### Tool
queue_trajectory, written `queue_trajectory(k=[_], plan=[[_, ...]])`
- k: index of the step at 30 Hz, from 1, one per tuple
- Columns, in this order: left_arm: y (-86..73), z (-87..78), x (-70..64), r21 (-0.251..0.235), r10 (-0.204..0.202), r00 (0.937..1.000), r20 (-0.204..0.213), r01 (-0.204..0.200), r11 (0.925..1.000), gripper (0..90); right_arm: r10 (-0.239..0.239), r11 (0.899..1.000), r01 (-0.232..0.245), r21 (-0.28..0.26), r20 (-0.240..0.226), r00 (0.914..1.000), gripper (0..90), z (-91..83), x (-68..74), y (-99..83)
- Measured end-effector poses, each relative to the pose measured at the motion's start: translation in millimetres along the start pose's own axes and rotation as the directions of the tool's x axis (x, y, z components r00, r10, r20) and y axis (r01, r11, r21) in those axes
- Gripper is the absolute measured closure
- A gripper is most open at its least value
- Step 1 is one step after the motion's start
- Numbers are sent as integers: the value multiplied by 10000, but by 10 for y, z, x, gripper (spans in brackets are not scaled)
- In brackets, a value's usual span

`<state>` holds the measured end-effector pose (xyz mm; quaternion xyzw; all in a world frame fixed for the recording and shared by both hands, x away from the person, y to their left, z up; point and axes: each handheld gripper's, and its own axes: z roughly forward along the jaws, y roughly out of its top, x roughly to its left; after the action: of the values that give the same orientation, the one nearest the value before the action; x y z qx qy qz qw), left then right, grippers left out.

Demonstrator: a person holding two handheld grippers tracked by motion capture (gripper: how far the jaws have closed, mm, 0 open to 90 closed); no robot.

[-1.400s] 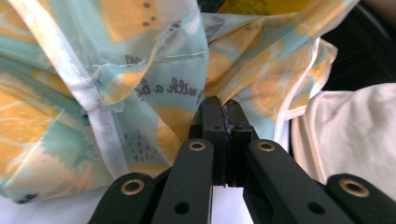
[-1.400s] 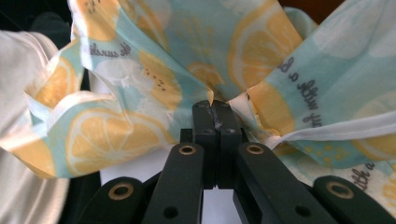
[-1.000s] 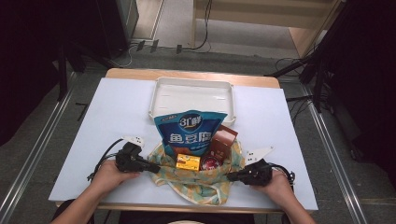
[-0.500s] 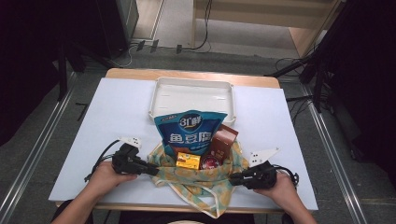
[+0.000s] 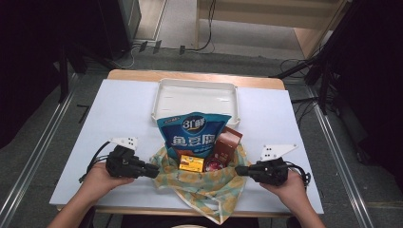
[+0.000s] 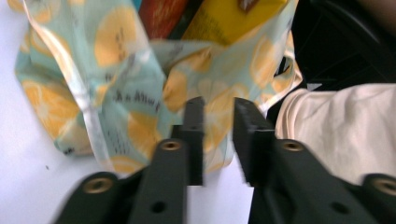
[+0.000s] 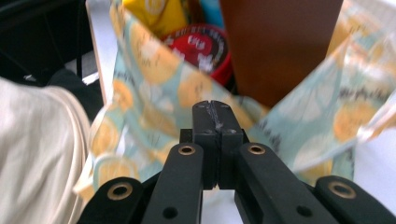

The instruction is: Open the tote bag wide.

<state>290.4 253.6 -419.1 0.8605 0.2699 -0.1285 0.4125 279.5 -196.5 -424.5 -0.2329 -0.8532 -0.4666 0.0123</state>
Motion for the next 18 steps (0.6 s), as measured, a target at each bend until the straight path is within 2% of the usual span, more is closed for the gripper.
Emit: queue_trajectory(k=[1,2,4,7,9,18], plan=[[29,-3,-14,-59,-42,10000,-83,42,10000,813,0,10000,0,0,0,10000,900,0,0,0],[58,-1,-26,-156,-158,9999,-34,157,9998,866,-85,9999,85,-88,38,10000,900,27,25,64],[123,29,-42,-278,-275,9996,-95,272,9992,878,-146,9998,146,-125,45,9999,900,43,46,97],[230,118,-69,-190,-184,9998,-72,183,9997,893,-291,9993,291,-218,17,9996,900,134,106,201],[279,168,-81,-171,-105,9999,-41,104,9998,894,-222,9995,223,-232,57,9997,900,176,111,228],[336,336,-79,91,-194,9998,69,193,9998,895,-120,9993,125,-364,150,9998,900,345,137,282]])
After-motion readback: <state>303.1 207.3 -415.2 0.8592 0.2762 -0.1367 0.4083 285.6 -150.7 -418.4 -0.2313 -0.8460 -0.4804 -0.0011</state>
